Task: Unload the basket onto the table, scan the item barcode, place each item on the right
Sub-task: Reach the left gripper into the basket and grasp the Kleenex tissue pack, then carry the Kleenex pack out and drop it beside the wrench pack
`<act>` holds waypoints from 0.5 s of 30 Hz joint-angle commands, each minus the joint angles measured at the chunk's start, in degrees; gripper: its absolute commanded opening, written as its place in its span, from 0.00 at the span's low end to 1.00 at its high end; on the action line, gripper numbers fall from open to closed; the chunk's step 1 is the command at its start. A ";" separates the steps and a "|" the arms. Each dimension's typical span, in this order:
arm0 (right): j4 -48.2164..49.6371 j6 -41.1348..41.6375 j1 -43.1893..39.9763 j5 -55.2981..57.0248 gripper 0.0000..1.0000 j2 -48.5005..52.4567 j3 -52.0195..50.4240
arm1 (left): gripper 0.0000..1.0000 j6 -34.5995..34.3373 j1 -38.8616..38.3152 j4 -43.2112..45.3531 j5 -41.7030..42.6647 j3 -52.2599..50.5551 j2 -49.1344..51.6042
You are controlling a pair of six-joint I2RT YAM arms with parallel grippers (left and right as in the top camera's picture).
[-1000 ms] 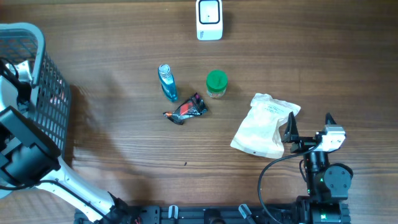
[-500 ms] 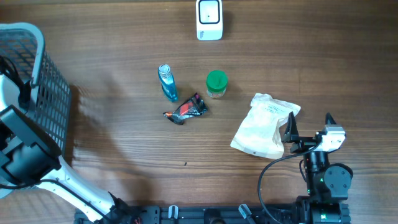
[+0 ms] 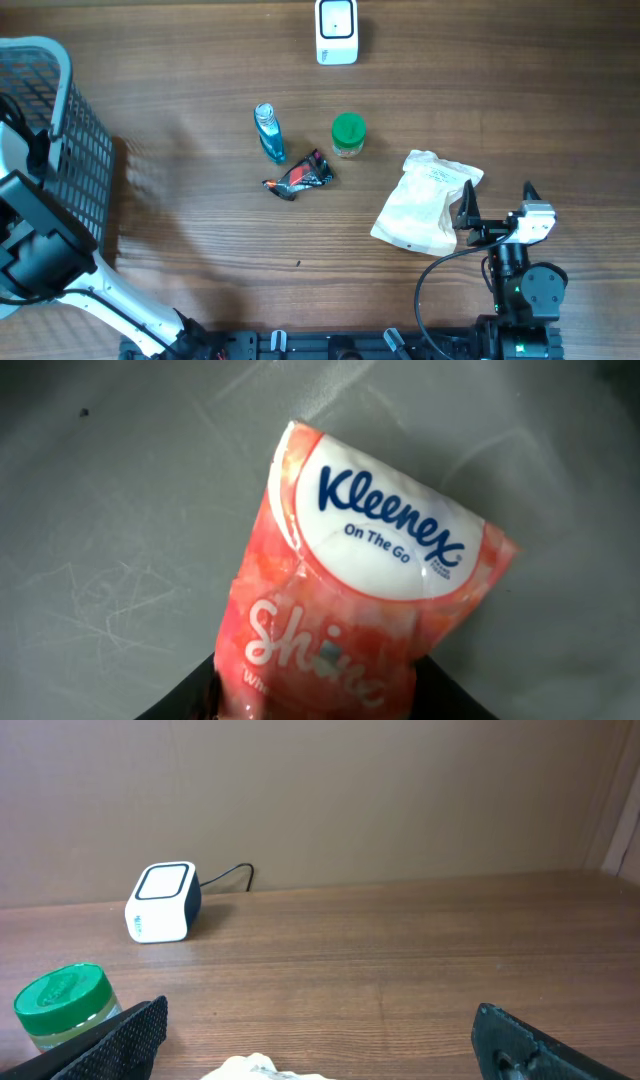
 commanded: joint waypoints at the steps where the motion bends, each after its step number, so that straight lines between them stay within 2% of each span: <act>1: 0.17 -0.59 0.24 -0.31 1.00 -0.35 -0.04 | 0.42 -2.01 0.39 -0.07 -0.66 -0.50 -0.44; 5: 0.17 -0.57 0.24 -0.31 1.00 -0.35 -0.04 | 0.43 -2.51 0.39 -0.04 -0.63 0.00 -6.40; 9: 0.17 -0.59 0.24 -0.31 1.00 -0.35 -0.04 | 0.44 -2.51 0.39 0.13 -0.61 0.15 -16.50; 11: 0.17 -0.59 0.24 -0.31 1.00 -0.35 -0.04 | 0.45 -2.75 0.37 0.20 0.35 0.15 -24.70; 12: 0.17 -0.59 0.24 -0.31 1.00 -0.35 -0.04 | 0.48 -2.73 0.35 0.22 2.25 0.15 -28.33; 15: 0.17 -0.59 0.24 -0.31 1.00 -0.35 -0.04 | 0.47 -2.75 -0.37 -0.02 12.72 0.15 -40.46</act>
